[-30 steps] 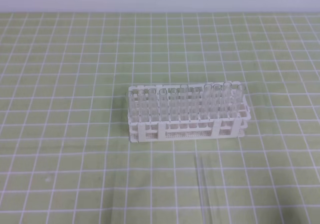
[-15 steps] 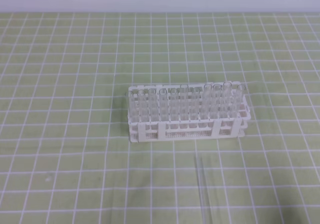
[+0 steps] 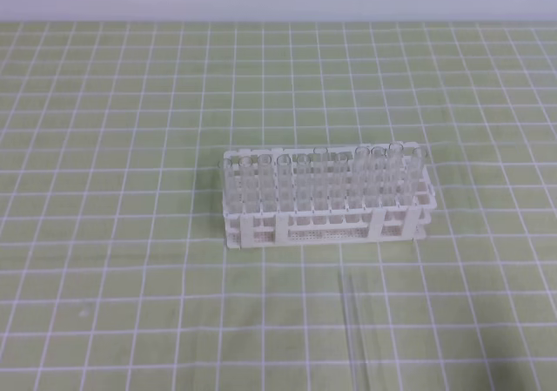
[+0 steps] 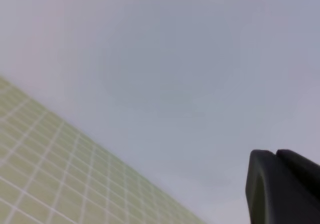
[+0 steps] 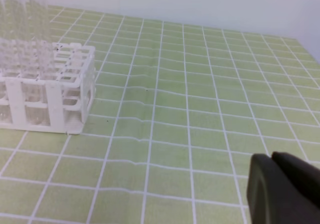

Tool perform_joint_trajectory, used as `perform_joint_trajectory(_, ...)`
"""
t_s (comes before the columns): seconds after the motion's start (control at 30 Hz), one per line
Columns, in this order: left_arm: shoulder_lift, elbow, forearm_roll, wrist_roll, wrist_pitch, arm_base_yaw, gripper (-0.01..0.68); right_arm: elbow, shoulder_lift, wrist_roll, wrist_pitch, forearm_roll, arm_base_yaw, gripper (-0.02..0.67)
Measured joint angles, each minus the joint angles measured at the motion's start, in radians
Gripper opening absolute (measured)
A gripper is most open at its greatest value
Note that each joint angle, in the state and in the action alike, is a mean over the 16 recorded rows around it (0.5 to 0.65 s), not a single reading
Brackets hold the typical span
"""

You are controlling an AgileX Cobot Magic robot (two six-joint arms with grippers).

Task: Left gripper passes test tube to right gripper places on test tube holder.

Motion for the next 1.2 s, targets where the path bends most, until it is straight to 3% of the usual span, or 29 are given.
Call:
perform_joint_trajectory(0.27, 0.076, -0.220, -0.035, 0.072, 0.348, 0.000, -0.003, 0.000, 0.000, 0.000, 0.000, 0.000, 0.000, -0.018)
perform_joint_trajectory(0.53, 0.346, -0.549, -0.207, 0.444, 0.860, -0.003, -0.003, 0.000, 0.000, 0.000, 0.000, 0.000, 0.000, -0.018)
perform_joint_trajectory(0.77, 0.648, -0.697, -0.351, 0.710, 1.111, -0.051, -0.003, 0.000, 0.000, 0.000, 0.000, 0.000, 0.000, -0.018)
perform_joint_trajectory(0.93, 0.833, -0.729, -0.358, 0.759, 1.151, -0.159, -0.003, 0.000, 0.000, 0.000, 0.000, 0.000, 0.000, -0.018)
perform_joint_trajectory(1.2, 1.096, -0.812, -0.184, 0.590, 1.094, -0.494, -0.003, 0.000, 0.000, 0.000, 0.000, 0.000, 0.000, -0.018)
